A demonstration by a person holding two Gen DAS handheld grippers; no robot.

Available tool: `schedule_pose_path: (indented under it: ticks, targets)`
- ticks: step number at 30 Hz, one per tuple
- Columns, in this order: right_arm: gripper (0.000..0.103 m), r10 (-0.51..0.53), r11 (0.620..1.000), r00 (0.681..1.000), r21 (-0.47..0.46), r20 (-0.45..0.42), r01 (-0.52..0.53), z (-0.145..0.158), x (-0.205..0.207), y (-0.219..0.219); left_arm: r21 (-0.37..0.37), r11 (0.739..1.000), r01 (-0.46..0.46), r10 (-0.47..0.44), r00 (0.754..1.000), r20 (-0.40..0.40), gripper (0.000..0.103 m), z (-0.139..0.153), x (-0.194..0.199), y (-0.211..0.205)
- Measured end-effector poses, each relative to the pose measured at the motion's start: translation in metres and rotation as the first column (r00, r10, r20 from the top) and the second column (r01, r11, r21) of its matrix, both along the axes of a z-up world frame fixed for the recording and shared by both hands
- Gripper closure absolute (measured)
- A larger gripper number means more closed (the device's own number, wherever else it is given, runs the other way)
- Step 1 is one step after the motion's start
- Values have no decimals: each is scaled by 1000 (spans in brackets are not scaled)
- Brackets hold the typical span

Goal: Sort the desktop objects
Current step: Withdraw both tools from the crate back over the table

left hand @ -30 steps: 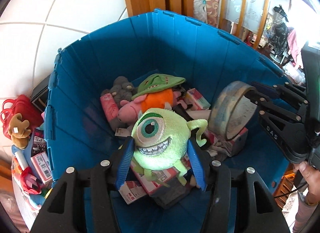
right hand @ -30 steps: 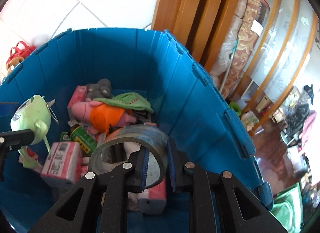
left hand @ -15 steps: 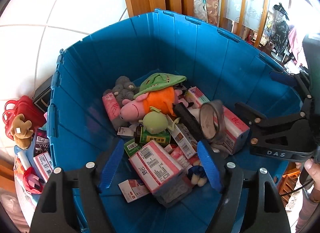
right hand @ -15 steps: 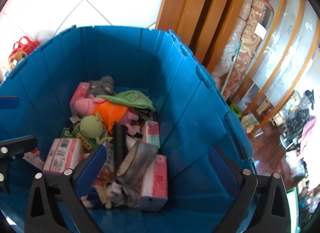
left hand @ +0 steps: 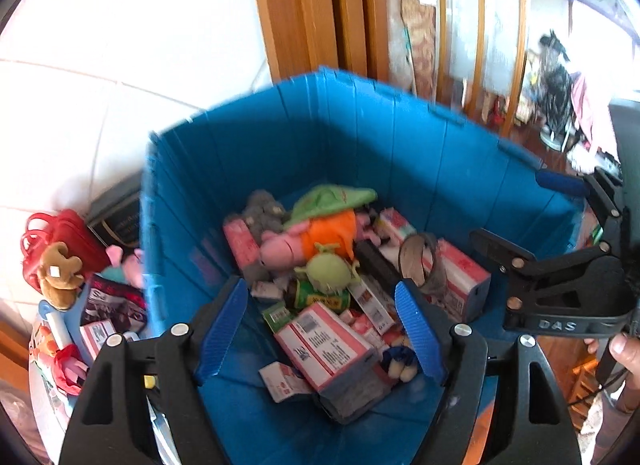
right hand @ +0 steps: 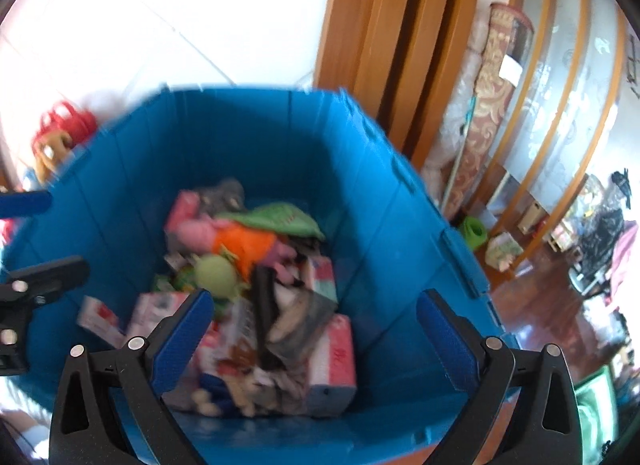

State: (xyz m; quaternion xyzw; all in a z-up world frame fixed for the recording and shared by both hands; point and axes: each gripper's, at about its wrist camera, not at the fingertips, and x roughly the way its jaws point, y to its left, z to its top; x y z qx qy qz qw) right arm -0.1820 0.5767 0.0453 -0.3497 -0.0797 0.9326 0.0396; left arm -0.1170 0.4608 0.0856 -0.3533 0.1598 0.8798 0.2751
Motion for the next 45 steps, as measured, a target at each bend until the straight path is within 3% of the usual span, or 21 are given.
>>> schedule_pose_path:
  ticks: [5,9,15,21,24,30,34,40,45]
  targets:
    - [0,40,995,989,-85,-139,-52,32,25,-27,73,995,-69,74,995,-69,22,14,8,-45]
    - [0,68,985,977,-143,-200,-98,43,30,-53,125,986,-110,121,989,-83,22,16,6,-86]
    - [0,162,975,961,-111,-223,-190,45,27,-125,128,966,-226,238,968,-86,22,2,-2,-161]
    - [0,257,948,939,-130,-230,-291,45,29,-197,120,920,-374,379,925,-21,22,-25,-16,-257]
    - [0,296,934,927,-132,-232,-331,43,27,-235,91,886,-454,458,889,-19,22,-43,-21,-307]
    - [0,347,912,920,-164,-182,-376,19,14,-315,51,814,-578,576,816,49,22,-86,-29,-418]
    - [0,346,919,927,-146,-143,-366,-4,-2,-354,4,770,-638,636,768,70,22,-115,-30,-482]
    - [0,330,922,943,-230,44,-312,-68,-39,-394,-48,716,-697,697,708,111,22,-157,-33,-559]
    - [0,373,906,920,-259,119,-334,-102,-49,-437,-65,697,-714,715,686,138,22,-187,-46,-608]
